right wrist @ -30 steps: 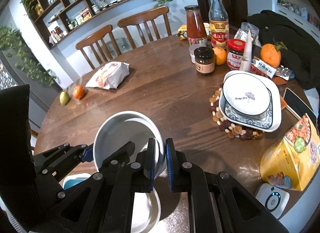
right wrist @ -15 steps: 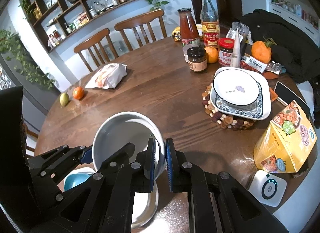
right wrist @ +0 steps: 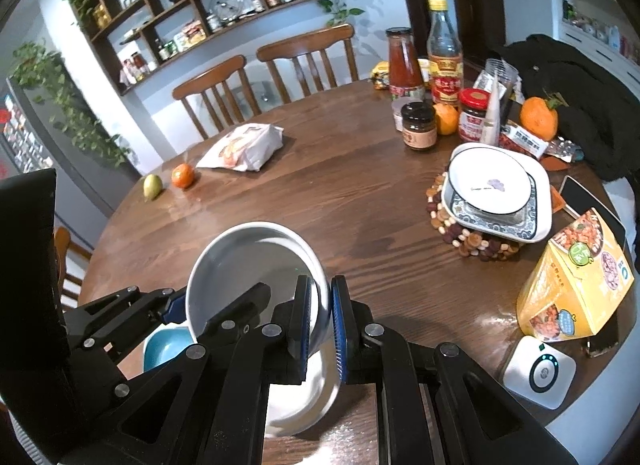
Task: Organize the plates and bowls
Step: 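Lower the ramekin with both tools into the smaller white bowl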
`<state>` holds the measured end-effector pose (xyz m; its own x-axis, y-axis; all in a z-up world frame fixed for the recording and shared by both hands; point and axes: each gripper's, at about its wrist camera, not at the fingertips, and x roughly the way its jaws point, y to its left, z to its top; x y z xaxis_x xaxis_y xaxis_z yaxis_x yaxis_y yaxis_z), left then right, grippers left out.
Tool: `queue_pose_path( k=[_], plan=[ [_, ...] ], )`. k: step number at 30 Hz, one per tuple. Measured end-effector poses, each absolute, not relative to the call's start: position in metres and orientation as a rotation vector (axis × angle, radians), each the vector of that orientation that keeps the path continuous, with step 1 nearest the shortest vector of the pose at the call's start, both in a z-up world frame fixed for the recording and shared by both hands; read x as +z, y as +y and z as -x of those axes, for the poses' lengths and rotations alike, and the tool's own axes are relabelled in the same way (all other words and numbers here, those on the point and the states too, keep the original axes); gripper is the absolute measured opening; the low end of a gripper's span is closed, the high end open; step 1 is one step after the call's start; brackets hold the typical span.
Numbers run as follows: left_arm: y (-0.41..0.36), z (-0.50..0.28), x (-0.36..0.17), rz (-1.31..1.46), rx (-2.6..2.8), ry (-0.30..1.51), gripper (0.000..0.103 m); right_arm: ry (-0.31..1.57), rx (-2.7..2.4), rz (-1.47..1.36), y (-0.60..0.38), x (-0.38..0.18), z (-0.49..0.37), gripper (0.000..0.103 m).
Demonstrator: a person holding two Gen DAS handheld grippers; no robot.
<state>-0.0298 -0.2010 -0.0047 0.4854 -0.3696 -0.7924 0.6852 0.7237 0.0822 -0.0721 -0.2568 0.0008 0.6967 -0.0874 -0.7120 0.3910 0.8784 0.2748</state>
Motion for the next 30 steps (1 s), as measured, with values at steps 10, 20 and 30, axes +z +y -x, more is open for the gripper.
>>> queue_pose_path(
  k=[10,20,30],
  plan=[
    [-0.184,0.033,-0.015,-0.389,-0.601,0.876,0.024,0.792,-0.209,-0.399,-0.239,-0.007,0.071,0.014],
    [-0.175,0.034,-0.031,-0.38,-0.561,0.939,0.024,0.848,-0.164,-0.382,-0.231,-0.022,0.068,0.014],
    [-0.169,0.032,-0.047,-0.372,-0.527,0.996,0.024,0.91,-0.125,-0.382,-0.225,-0.038,0.062,0.014]
  ],
)
